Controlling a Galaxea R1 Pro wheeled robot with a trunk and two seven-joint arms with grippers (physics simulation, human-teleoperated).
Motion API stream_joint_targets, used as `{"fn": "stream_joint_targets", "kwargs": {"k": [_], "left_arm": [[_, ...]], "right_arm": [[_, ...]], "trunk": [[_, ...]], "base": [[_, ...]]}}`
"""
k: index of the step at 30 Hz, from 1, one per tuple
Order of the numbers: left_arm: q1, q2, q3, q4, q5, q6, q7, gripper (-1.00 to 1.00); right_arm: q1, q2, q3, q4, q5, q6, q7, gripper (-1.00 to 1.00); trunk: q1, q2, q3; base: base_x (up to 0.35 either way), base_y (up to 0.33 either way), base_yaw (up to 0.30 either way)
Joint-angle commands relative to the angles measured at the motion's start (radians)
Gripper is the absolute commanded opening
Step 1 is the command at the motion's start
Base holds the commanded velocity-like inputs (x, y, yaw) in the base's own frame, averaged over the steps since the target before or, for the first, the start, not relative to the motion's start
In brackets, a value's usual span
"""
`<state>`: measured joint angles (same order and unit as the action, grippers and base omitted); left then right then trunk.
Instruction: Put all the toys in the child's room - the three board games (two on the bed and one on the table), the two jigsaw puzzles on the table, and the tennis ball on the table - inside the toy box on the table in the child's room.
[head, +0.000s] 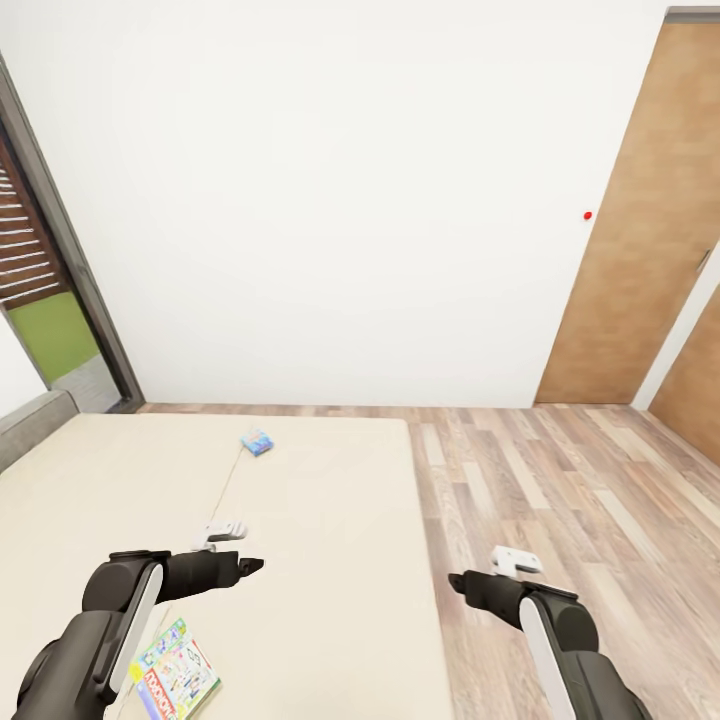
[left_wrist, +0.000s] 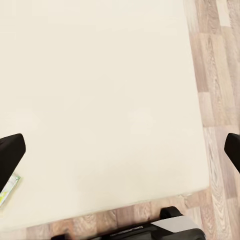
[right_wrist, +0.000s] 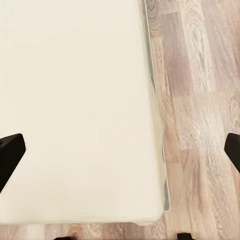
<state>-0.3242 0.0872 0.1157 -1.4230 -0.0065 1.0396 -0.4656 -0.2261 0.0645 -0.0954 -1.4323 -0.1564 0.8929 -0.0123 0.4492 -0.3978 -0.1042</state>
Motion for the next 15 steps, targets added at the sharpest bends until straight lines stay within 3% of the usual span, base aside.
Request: {"fn": "stream_joint_targets", "kwargs": {"k": [1,6,15], "left_arm": [[-0.001,0.0,0.001,0.0,-0.001,0.005,-0.004,1.0],[-0.001,0.0,0.001,0.0,0.0,0.005,-0.004,1.0],[-0.001,0.0,0.001,0.0,-0.001,0.005,-0.004,1.0]], "right_arm": [[-0.001,0.0,-0.002,-0.001,-0.006,0.004,-0.001,1.0],[-0.001,-0.003,-0.003,-0.001,-0.006,0.004,-0.002,1.0],[-0.001,-0.005,-0.002,0.0,-0.006,0.004,0.0,1.0]], "trunk": [[0.001,-0.002,-0.002],[0.001,-0.002,-0.002],[0.001,-0.002,-0.002]], "base": [[0.073,0.207,0.0],[0.076,0.166,0.0],[0.015,0.026,0.0]]}}
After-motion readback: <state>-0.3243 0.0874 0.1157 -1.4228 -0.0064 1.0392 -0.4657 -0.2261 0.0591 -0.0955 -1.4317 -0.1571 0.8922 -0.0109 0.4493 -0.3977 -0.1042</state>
